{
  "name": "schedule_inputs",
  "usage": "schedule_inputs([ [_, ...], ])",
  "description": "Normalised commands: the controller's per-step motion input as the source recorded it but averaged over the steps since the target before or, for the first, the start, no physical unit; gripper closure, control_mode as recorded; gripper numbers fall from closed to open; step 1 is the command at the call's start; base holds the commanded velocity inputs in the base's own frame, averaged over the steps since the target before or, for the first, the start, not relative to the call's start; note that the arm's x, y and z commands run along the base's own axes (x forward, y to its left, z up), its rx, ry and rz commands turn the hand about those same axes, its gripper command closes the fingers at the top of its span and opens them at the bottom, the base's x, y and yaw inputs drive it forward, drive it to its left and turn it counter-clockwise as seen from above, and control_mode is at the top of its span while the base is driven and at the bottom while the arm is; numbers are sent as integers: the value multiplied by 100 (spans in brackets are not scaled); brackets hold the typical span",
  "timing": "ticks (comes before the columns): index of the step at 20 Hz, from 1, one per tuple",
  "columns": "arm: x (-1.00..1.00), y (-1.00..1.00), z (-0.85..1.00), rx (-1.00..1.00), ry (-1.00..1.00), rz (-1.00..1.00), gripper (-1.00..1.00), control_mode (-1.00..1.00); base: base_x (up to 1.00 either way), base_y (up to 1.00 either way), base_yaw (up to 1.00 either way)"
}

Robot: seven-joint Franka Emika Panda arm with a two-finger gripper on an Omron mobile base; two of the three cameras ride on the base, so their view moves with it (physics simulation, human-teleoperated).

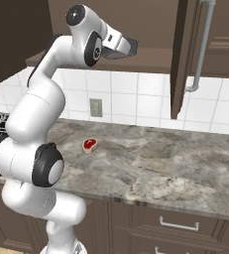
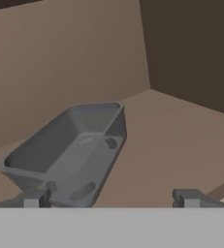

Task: Retrieve the tupperware from the cabinet, then place the raw meat into the tupperware to avoid contamination.

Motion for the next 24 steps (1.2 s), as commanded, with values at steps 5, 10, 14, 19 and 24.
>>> schedule_inputs([
  [5, 21, -6, -4, 1, 0, 0, -100, -100, 0, 0, 0],
  [10, 19, -8, -15, 1, 0, 0, -100, -100, 0, 0, 0],
  [14, 20, -6, -12, 1, 0, 0, -100, -100, 0, 0, 0],
  [19, 18, -6, -13, 1, 0, 0, -100, -100, 0, 0, 0],
  [24, 25, -5, -4, 0, 0, 0, -100, -100, 0, 0, 0],
])
